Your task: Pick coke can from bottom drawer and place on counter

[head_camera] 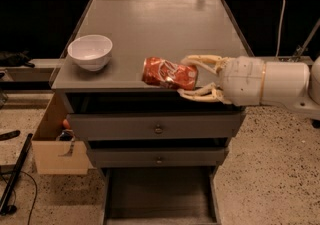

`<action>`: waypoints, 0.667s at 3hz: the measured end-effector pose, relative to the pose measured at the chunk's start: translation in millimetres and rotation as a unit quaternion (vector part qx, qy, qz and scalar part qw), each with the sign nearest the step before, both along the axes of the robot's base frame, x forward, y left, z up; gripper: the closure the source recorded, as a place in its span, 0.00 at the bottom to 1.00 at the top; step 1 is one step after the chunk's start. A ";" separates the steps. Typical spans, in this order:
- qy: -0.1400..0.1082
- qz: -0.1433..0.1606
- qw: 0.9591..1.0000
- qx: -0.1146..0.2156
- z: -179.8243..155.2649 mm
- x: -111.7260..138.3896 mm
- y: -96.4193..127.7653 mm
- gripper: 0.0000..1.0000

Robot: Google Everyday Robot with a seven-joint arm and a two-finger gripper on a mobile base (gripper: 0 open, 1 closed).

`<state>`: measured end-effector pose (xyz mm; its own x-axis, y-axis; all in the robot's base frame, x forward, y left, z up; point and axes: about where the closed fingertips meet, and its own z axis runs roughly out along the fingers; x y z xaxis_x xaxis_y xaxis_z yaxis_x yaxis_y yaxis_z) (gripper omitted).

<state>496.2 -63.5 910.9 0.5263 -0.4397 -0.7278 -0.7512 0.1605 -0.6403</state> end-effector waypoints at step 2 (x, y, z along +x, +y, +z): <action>-0.003 -0.105 0.992 0.074 18.1 73.8 5.1 1.00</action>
Offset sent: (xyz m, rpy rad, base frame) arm 0.0964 -0.0129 0.0174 0.2299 0.0006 -0.3456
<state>570.1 -58.3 929.0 0.4388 -0.4294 -0.7893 -0.6876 0.4050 -0.6026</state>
